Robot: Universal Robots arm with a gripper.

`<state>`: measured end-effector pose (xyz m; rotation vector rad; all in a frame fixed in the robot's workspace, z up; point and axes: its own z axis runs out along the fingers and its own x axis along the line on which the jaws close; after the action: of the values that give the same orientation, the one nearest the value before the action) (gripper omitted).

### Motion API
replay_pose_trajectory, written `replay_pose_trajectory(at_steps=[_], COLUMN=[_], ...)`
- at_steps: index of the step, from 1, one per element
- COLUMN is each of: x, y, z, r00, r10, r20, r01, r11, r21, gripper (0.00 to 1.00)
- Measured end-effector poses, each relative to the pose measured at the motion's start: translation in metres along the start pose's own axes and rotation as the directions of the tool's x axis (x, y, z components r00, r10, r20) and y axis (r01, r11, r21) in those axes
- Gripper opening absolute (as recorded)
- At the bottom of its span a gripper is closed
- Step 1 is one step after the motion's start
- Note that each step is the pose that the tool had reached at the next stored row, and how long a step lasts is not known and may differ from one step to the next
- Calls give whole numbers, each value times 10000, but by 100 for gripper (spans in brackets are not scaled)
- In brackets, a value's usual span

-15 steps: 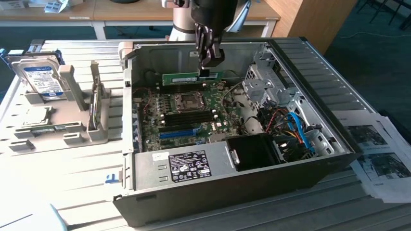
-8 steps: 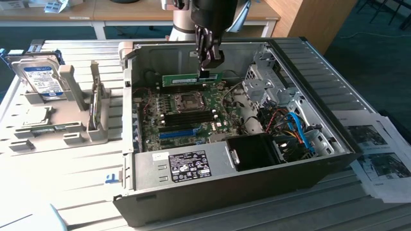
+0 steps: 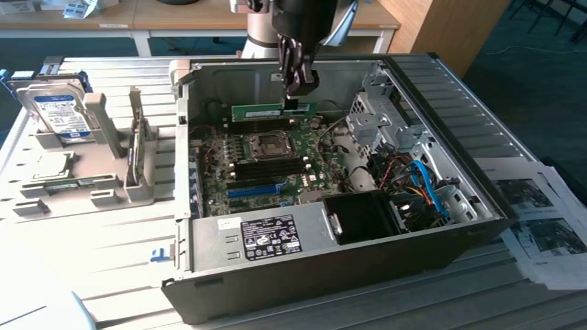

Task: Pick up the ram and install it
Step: 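Pick up the ram and move it above insertion slot, then insert the ram into the slot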

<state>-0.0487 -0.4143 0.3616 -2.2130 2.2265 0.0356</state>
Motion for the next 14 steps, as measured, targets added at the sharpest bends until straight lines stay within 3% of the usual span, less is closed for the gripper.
replay_pose_trajectory(at_steps=[14], x=[-53], y=[0], z=[12], r00=[10000], r10=[0], r20=[-1], r01=[0], r11=[10000], r21=[-1], gripper=[12])
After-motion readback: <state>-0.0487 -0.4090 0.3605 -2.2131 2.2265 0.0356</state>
